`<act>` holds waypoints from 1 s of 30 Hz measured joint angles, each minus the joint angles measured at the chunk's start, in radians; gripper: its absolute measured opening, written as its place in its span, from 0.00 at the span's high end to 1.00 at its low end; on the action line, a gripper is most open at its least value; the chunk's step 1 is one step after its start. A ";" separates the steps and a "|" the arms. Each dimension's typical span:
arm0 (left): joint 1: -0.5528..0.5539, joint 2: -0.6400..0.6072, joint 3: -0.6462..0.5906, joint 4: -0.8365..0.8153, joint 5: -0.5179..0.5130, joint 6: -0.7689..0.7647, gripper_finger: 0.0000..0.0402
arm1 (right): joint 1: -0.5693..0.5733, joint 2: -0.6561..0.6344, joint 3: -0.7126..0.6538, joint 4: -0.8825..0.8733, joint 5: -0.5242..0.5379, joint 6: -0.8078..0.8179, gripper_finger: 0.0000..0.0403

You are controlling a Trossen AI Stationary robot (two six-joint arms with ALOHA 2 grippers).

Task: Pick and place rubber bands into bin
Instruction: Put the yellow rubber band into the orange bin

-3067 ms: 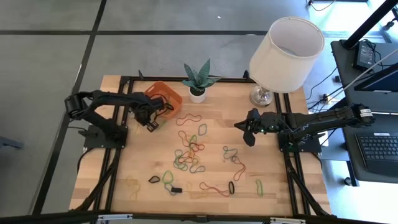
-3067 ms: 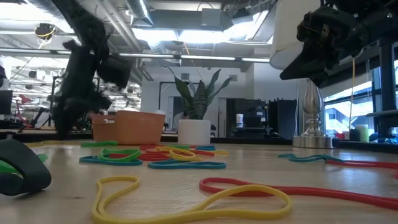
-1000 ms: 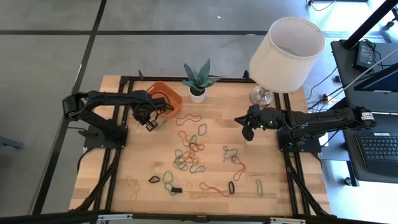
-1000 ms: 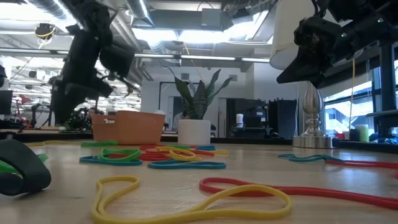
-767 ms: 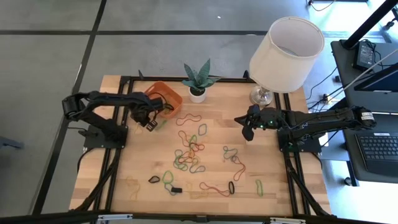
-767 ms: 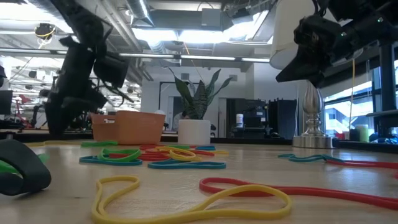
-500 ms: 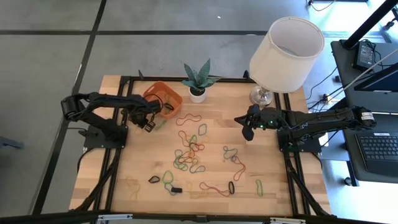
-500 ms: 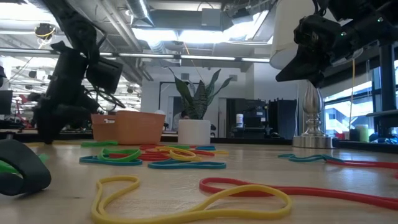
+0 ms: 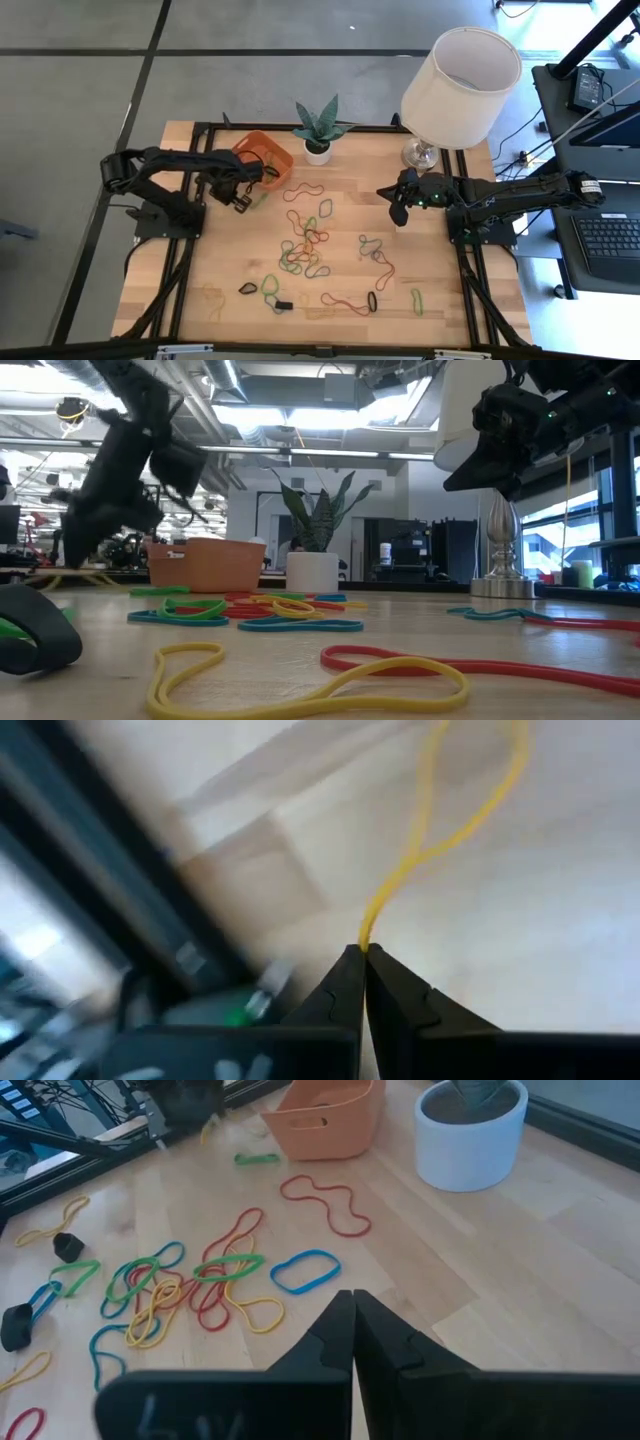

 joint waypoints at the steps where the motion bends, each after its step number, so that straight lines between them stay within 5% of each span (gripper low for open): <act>1: -0.011 0.000 0.034 -0.047 -0.007 0.000 0.99 | 0.000 0.000 0.000 0.000 0.000 0.000 0.99; 8: -0.055 -0.002 0.312 -0.307 -0.097 0.013 0.99 | -0.001 0.000 0.000 -0.002 0.000 -0.001 0.99; 15: -0.013 -0.002 0.549 -0.241 -0.265 0.178 0.99 | -0.021 0.000 0.000 -0.002 0.000 -0.004 0.99; 22: 0.133 0.060 0.567 0.058 -0.205 0.396 0.99 | -0.021 0.000 0.000 -0.001 0.000 0.009 0.99; 30: 0.232 0.284 0.566 0.120 -0.127 0.511 0.99 | -0.021 0.000 0.000 0.003 0.000 0.035 0.99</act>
